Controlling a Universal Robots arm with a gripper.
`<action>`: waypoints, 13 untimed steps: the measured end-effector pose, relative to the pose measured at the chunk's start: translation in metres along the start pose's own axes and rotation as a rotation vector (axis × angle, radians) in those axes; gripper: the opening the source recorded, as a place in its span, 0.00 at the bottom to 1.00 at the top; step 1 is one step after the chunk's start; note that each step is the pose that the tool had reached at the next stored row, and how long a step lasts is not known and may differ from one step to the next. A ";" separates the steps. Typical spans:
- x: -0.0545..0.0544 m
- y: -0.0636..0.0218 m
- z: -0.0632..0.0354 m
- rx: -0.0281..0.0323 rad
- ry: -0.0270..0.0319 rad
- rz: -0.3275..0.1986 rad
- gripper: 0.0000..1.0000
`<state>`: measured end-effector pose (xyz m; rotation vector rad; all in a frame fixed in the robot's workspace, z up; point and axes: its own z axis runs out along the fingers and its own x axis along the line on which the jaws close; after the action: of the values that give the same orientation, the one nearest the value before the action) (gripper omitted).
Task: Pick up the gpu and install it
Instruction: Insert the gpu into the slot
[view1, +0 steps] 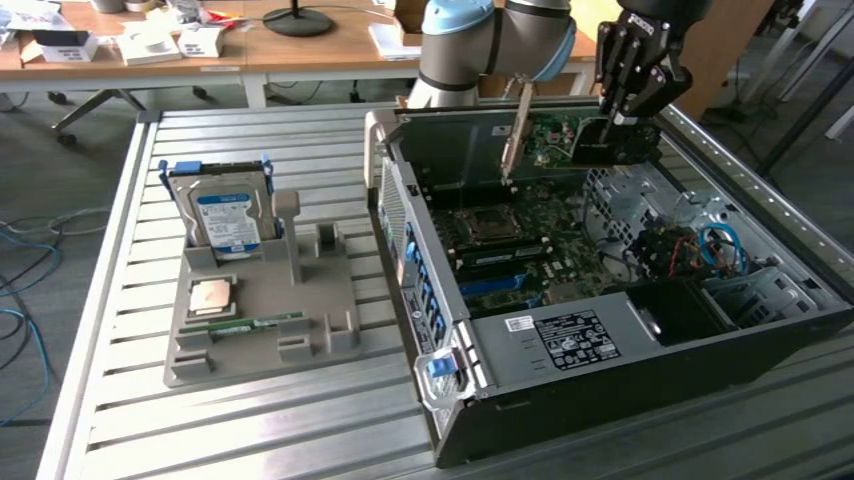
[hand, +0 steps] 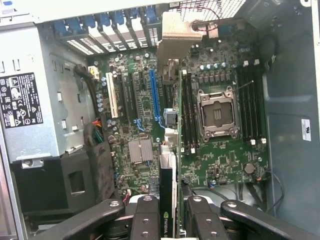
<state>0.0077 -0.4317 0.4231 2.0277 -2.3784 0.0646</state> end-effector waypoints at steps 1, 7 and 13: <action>0.000 0.0001 0.0000 0.0000 0.0000 0.000 0.26; 0.001 0.0043 0.0000 0.0038 -0.0007 -0.003 0.26; 0.001 0.0052 0.0000 0.0056 -0.0012 -0.009 0.26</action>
<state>0.0025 -0.4314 0.4230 2.0416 -2.3721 0.0701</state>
